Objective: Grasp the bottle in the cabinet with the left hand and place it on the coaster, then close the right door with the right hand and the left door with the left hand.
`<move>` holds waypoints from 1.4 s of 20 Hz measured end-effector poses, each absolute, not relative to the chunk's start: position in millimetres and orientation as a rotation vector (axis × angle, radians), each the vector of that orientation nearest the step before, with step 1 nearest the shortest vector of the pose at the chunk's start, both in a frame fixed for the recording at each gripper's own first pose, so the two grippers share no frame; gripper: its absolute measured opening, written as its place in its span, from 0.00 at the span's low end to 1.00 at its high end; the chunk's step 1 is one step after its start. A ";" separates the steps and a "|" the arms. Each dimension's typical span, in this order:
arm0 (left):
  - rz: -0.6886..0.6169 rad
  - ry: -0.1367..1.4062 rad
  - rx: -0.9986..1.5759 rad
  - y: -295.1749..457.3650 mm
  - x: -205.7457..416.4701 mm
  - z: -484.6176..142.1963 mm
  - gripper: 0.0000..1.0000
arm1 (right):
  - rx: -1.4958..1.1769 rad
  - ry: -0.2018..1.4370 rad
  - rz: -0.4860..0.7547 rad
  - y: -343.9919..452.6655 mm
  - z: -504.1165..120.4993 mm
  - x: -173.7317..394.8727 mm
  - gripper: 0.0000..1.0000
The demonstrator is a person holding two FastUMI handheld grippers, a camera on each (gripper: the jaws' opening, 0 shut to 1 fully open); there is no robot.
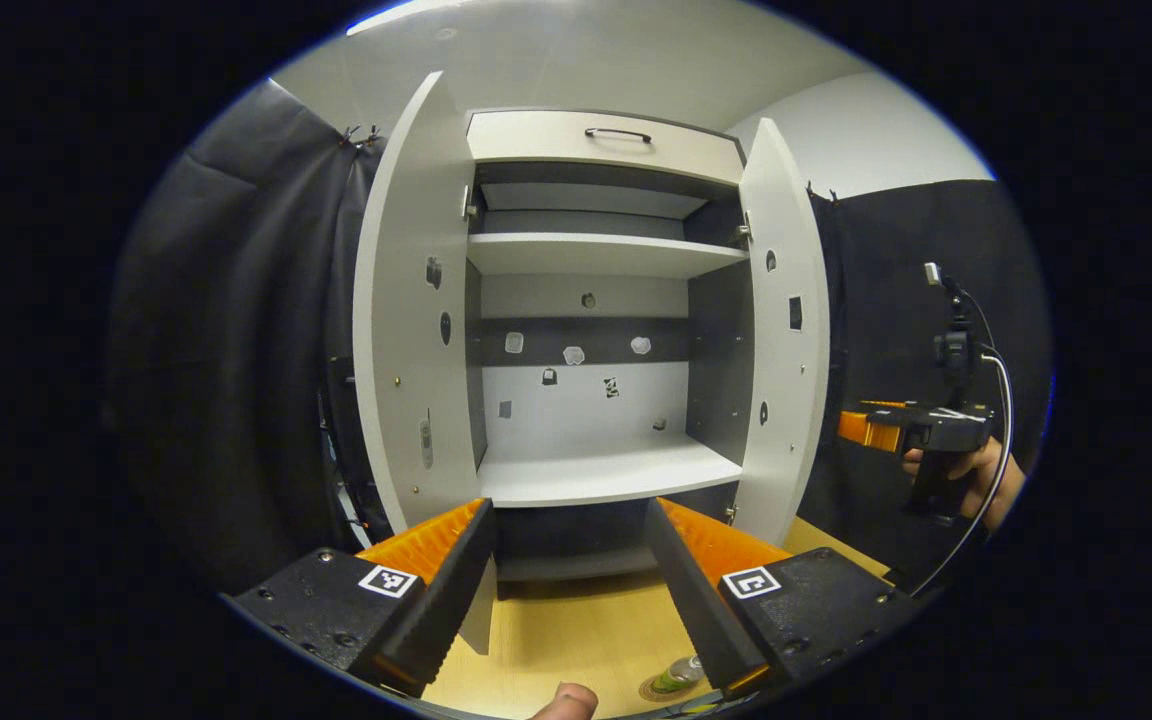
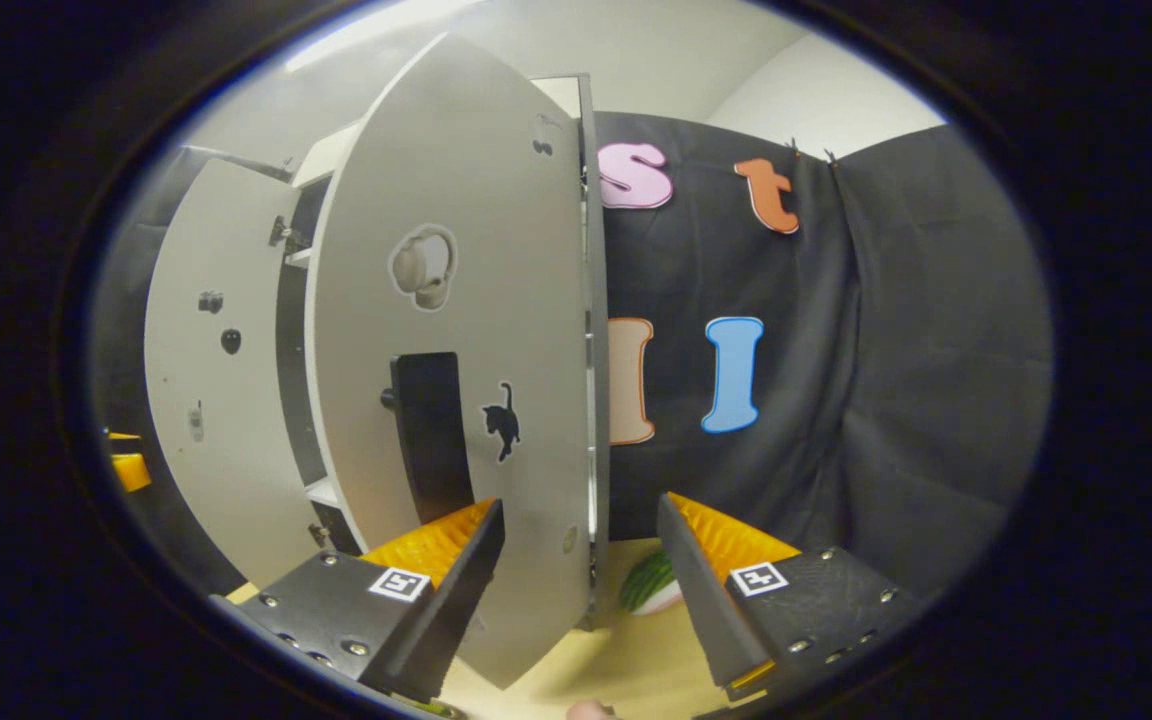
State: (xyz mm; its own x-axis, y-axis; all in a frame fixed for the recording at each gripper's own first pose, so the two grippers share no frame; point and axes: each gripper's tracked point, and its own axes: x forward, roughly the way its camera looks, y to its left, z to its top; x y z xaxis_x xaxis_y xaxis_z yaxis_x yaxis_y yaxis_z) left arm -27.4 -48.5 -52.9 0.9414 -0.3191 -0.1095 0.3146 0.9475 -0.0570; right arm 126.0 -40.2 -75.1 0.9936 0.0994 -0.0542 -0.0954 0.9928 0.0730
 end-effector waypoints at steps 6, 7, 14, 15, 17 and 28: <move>-0.278 0.135 -0.048 -22.0 -28.8 -66.9 0.90 | 0.070 0.067 0.154 -6.1 -83.2 137.9 0.92; -0.269 0.142 -0.048 -16.4 -27.7 -69.7 0.95 | 0.078 0.075 0.163 0.2 -86.7 139.9 0.92; -0.143 0.135 -0.041 47.2 -28.0 -69.6 0.95 | 0.126 0.091 0.193 24.1 -99.6 145.1 0.94; -0.119 0.137 -0.041 58.8 -28.9 -70.6 0.90 | 0.134 0.094 0.195 25.4 -102.0 143.7 0.92; -0.076 0.135 -0.035 82.0 -25.5 -68.5 0.90 | 0.136 0.103 0.198 28.2 -104.7 143.5 0.94; 0.100 0.150 -0.039 182.8 22.8 -70.9 0.90 | 0.074 0.064 0.170 7.3 -89.9 109.4 0.92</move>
